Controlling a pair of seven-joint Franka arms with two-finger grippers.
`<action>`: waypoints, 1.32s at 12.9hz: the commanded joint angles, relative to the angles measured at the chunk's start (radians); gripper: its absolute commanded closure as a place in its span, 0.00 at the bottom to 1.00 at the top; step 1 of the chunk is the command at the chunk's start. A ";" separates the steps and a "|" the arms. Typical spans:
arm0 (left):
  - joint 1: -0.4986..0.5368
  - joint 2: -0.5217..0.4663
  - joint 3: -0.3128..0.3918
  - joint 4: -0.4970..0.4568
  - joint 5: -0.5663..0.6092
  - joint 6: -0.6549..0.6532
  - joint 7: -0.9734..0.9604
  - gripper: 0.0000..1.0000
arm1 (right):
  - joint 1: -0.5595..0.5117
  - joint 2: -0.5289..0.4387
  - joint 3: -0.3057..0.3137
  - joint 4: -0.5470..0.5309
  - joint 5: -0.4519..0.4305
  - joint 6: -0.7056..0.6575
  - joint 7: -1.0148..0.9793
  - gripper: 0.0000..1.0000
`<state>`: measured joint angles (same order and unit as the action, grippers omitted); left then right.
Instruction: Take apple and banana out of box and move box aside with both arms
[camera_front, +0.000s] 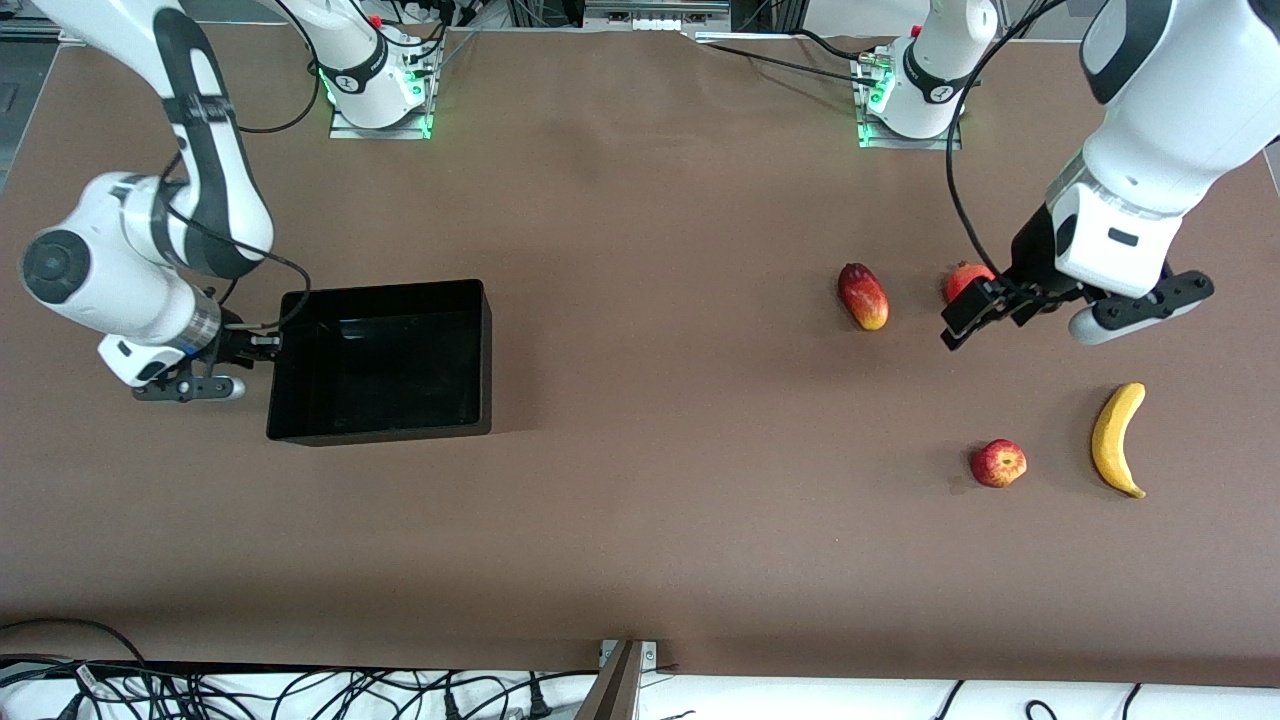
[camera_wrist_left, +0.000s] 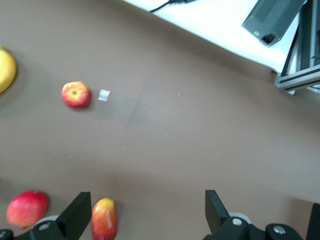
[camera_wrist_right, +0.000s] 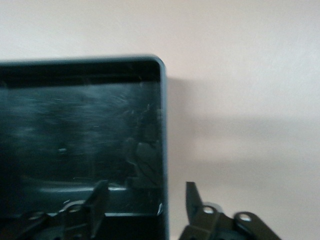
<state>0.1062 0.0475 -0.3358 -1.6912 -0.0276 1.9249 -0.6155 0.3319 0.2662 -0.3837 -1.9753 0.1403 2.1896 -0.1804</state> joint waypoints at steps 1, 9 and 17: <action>-0.064 -0.075 0.078 -0.044 0.014 -0.125 0.133 0.00 | 0.010 -0.047 -0.001 0.184 -0.004 -0.240 -0.018 0.00; -0.077 -0.129 0.268 -0.036 -0.058 -0.213 0.421 0.00 | 0.032 -0.263 0.005 0.202 -0.069 -0.507 0.075 0.00; -0.079 -0.127 0.297 -0.022 -0.054 -0.261 0.459 0.00 | -0.253 -0.297 0.313 0.199 -0.107 -0.513 0.071 0.00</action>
<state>0.0367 -0.0660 -0.0622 -1.7119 -0.0638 1.6716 -0.1858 0.1816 -0.0083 -0.1667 -1.7625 0.0446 1.6766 -0.1180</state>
